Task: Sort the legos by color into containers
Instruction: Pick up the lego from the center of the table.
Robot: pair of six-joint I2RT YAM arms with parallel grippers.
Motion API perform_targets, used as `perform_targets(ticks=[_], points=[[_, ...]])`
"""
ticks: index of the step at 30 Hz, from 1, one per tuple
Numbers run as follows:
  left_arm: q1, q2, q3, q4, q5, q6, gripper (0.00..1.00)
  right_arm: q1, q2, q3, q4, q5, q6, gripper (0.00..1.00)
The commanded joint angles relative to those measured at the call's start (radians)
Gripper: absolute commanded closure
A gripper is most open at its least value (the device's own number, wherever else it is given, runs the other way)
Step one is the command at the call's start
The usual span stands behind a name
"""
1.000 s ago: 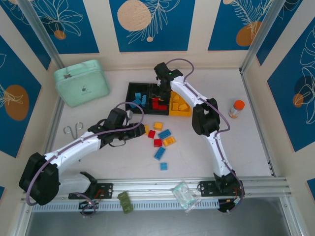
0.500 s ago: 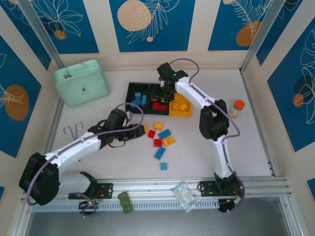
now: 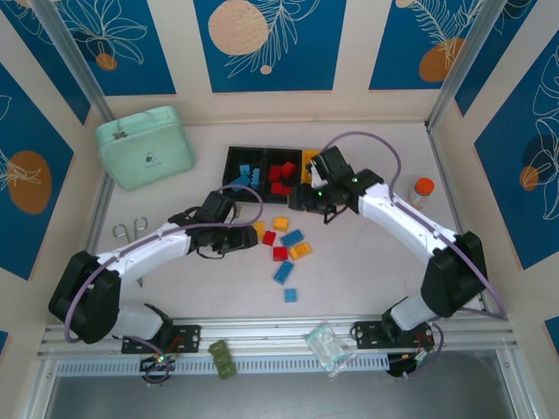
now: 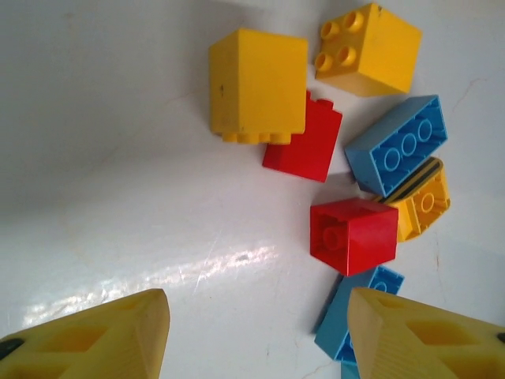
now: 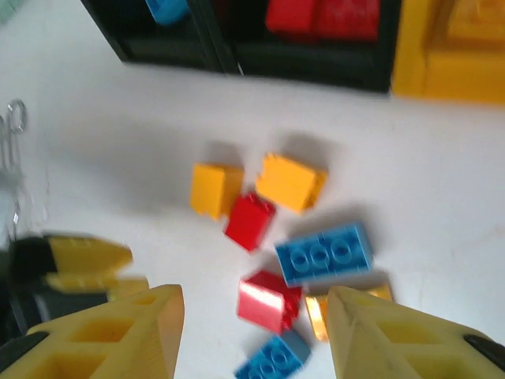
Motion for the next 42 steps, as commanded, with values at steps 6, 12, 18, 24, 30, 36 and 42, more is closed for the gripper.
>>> perform_targets(ticks=[6,12,18,24,30,36,42], points=[[-0.038,0.149,0.168,-0.087,-0.11,0.098,0.39,0.037,-0.372,-0.363,0.109,-0.109,0.045,0.41],[-0.057,0.276,0.283,-0.14,-0.176,0.143,0.37,0.039,-0.542,-0.528,0.078,-0.104,0.111,0.4],[-0.069,0.38,0.368,-0.177,-0.234,0.164,0.37,0.046,-0.606,-0.599,0.082,-0.104,0.166,0.41],[-0.076,0.456,0.427,-0.195,-0.271,0.181,0.39,0.07,-0.609,-0.634,0.108,-0.102,0.188,0.41],[-0.079,0.508,0.462,-0.201,-0.285,0.196,0.54,0.095,-0.607,-0.649,0.123,-0.088,0.208,0.41],[-0.08,0.503,0.463,-0.216,-0.294,0.209,0.7,0.111,-0.607,-0.658,0.133,-0.073,0.218,0.41],[-0.081,0.448,0.458,-0.248,-0.301,0.222,0.74,0.112,-0.612,-0.646,0.122,-0.059,0.213,0.41]])
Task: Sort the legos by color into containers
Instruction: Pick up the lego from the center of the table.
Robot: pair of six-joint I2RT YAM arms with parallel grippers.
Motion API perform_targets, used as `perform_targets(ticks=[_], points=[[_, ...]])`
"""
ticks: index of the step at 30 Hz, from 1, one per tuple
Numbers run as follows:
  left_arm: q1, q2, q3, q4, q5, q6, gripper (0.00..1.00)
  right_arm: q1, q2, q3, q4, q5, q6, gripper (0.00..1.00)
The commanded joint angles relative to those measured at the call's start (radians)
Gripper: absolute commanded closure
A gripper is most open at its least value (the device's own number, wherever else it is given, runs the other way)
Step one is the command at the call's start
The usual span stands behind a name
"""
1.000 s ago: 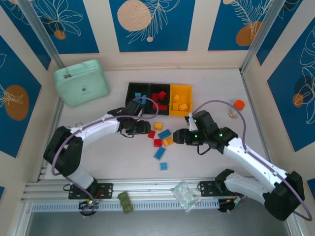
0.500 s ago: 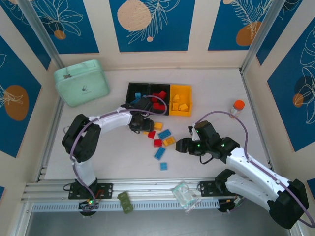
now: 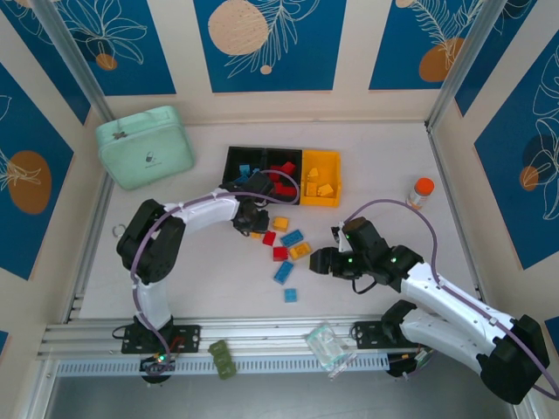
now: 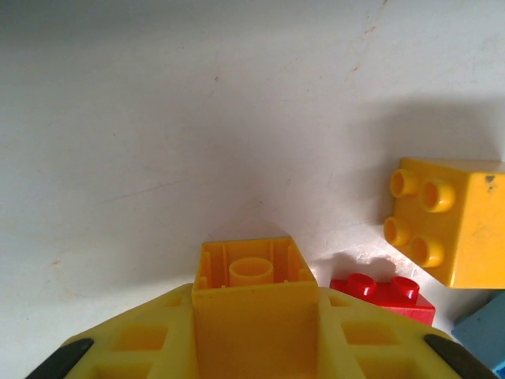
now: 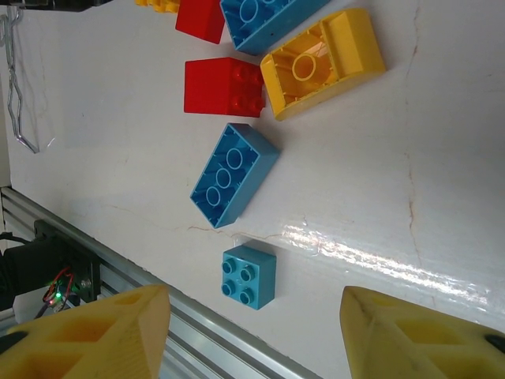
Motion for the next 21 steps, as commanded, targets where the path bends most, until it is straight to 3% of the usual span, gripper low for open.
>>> perform_targets(ticks=[1,14,21], points=[[-0.009,-0.058,0.016,-0.064,-0.018,0.022,0.74,0.007,-0.015,0.003,-0.008,0.022,0.005,0.41],[-0.057,-0.06,0.228,-0.142,0.056,0.038,0.75,-0.08,-0.091,0.057,-0.101,0.098,0.002,0.41],[-0.1,0.062,0.446,-0.199,0.062,0.049,0.75,-0.227,-0.141,0.091,-0.184,0.106,-0.035,0.41]])
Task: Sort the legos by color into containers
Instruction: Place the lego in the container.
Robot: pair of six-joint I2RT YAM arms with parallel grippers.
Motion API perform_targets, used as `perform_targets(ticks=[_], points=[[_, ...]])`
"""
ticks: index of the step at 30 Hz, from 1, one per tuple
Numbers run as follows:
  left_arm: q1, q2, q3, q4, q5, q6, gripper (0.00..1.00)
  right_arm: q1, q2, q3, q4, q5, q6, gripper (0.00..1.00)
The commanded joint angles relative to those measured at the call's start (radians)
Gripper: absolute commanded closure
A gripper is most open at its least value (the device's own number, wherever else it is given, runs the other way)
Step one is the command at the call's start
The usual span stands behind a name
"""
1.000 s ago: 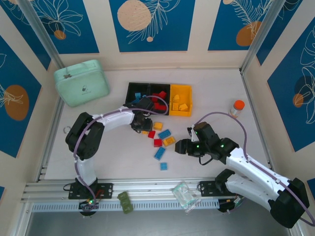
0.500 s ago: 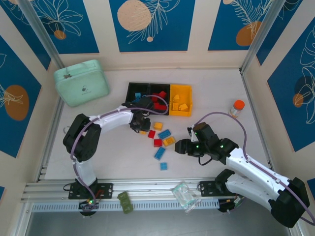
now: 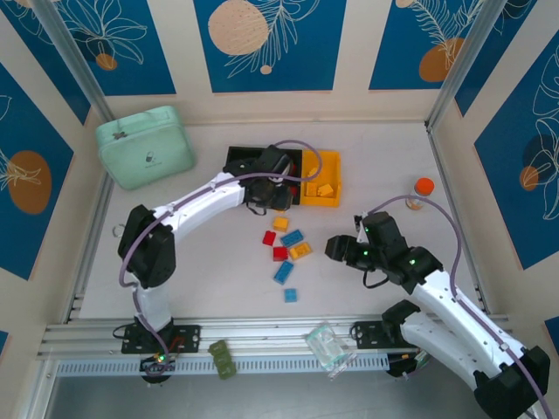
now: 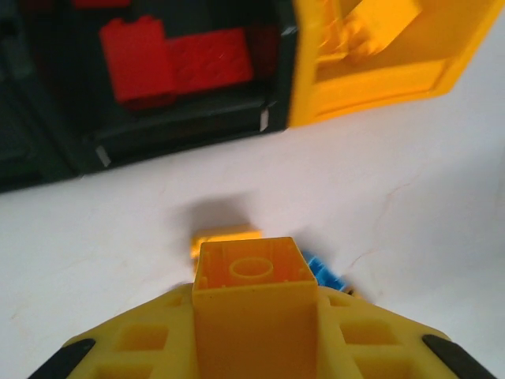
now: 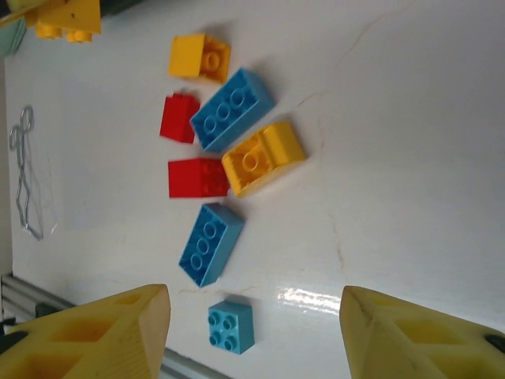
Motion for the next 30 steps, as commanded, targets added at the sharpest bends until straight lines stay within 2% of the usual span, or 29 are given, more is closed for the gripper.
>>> perform_targets(ticks=[1,6,11,19,24,30], points=[[-0.024,0.079,0.111,-0.073,0.024,0.024,0.75,-0.075,-0.017,0.037,-0.074,-0.002,-0.041,0.41],[-0.045,0.193,0.302,-0.125,0.024,0.032,0.75,-0.23,-0.02,0.06,-0.085,-0.089,-0.098,0.41],[-0.05,0.323,0.508,-0.176,0.023,0.036,0.75,-0.325,-0.019,0.07,-0.074,-0.169,-0.117,0.41],[-0.05,0.546,0.84,-0.218,0.042,0.036,0.74,-0.359,-0.039,0.044,-0.089,-0.198,-0.118,0.41],[-0.045,0.625,0.916,-0.144,0.059,0.031,0.72,-0.367,-0.055,0.034,-0.1,-0.208,-0.112,0.41],[-0.03,0.677,0.925,-0.032,0.053,0.029,0.7,-0.367,-0.067,0.024,-0.118,-0.211,-0.106,0.41]])
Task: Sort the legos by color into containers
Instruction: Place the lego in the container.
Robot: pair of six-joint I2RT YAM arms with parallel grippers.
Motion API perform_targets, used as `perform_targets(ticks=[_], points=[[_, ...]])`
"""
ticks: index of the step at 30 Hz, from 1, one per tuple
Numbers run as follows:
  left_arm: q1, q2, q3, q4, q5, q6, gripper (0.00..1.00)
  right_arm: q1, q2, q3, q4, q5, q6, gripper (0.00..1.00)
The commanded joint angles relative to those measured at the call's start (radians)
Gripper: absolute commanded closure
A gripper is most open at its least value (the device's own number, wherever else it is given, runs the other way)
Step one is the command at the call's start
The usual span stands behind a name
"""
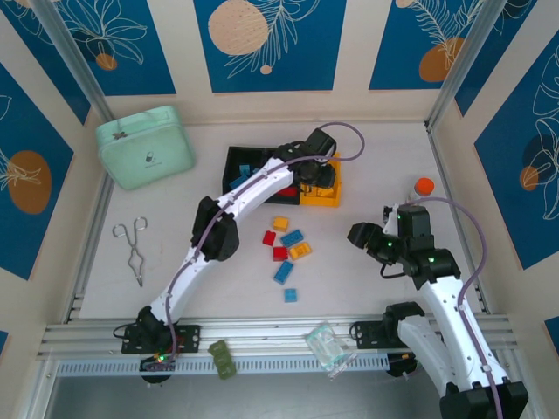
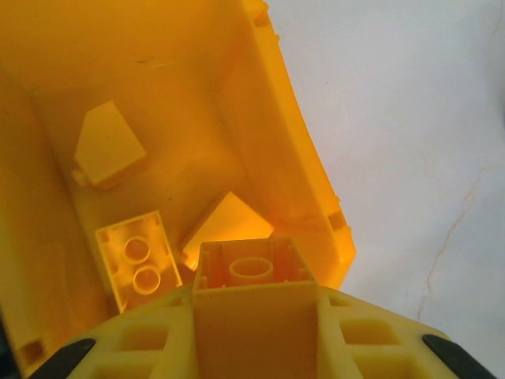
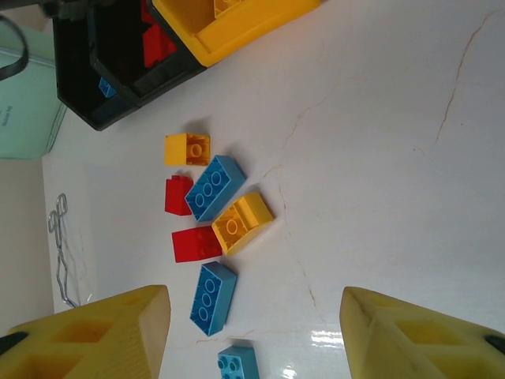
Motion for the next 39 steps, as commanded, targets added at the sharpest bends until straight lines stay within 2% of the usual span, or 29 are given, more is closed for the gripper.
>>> perform_targets(ticks=[1,12,13,16,20,25,27,30,39], points=[[0.013,0.034,0.044,0.085,0.014,0.009,0.7,-0.006,-0.021,-0.015,-0.042,-0.029,-0.002,0.41],[0.057,0.111,0.104,0.134,0.003,-0.006,0.67,-0.008,-0.041,-0.032,-0.064,-0.024,0.01,0.41],[0.059,0.113,0.104,0.137,0.004,-0.006,0.65,-0.007,-0.041,-0.032,-0.06,-0.026,0.011,0.41],[0.061,0.106,0.105,0.144,0.018,-0.005,0.51,-0.008,-0.033,-0.031,-0.048,-0.032,0.016,0.41],[0.056,0.082,0.104,0.129,0.051,-0.002,0.46,-0.007,-0.023,-0.029,-0.035,-0.039,0.023,0.41],[0.048,0.0,0.084,0.066,0.087,0.007,0.46,-0.001,-0.017,-0.032,-0.017,-0.041,0.028,0.41],[0.042,-0.063,0.028,0.058,0.11,0.014,0.46,0.01,-0.008,-0.033,-0.01,-0.039,0.029,0.41],[0.037,-0.199,-0.142,0.086,0.138,0.031,0.43,0.05,0.016,-0.025,-0.002,-0.019,0.032,0.41],[0.044,-0.649,-0.796,0.273,0.176,0.021,0.39,0.275,0.125,0.007,0.047,0.112,0.077,0.35]])
